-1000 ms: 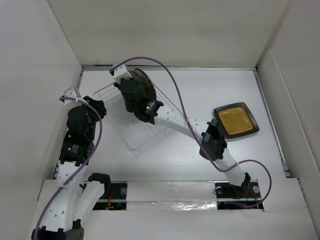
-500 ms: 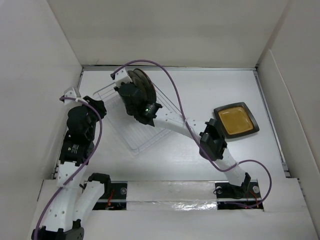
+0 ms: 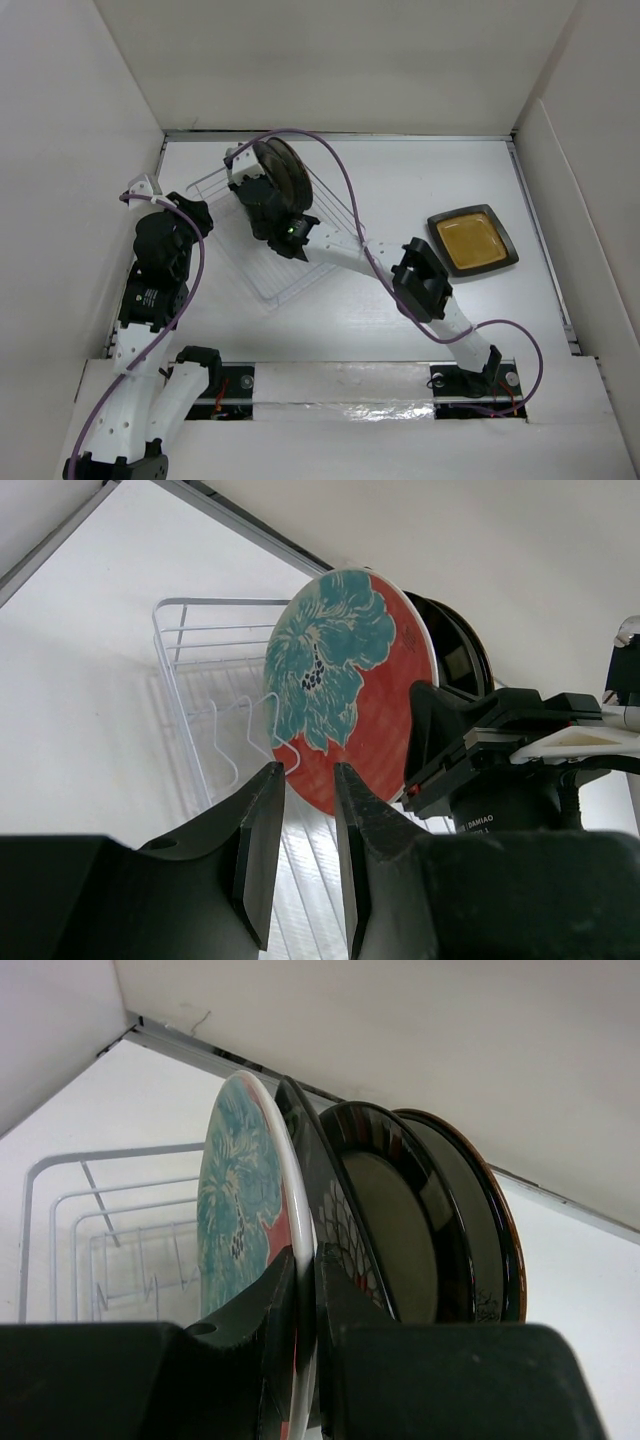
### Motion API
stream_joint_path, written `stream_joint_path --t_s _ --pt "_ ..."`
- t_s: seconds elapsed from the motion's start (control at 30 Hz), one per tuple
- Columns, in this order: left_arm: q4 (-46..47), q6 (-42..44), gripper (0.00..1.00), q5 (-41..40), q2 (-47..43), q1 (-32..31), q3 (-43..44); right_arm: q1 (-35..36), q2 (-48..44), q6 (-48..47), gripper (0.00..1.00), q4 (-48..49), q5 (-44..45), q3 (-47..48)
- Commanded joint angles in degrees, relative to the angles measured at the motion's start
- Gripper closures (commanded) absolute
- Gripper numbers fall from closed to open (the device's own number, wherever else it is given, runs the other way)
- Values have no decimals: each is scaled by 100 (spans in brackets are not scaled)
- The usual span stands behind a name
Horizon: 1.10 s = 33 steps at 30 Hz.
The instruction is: Load the plates into the dish rack
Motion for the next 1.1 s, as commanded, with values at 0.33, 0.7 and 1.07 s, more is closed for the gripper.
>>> stream_joint_path --t_s 0.33,0.7,1.07 --pt "167 65 77 34 -64 -14 56 256 -345 244 68 905 230 -242" --pt "149 74 77 -45 -82 -14 65 256 -1449 761 54 624 204 -618" --pt "413 373 76 623 -231 -594 -67 -2900 -6638 4535 100 39 -543 -6657"
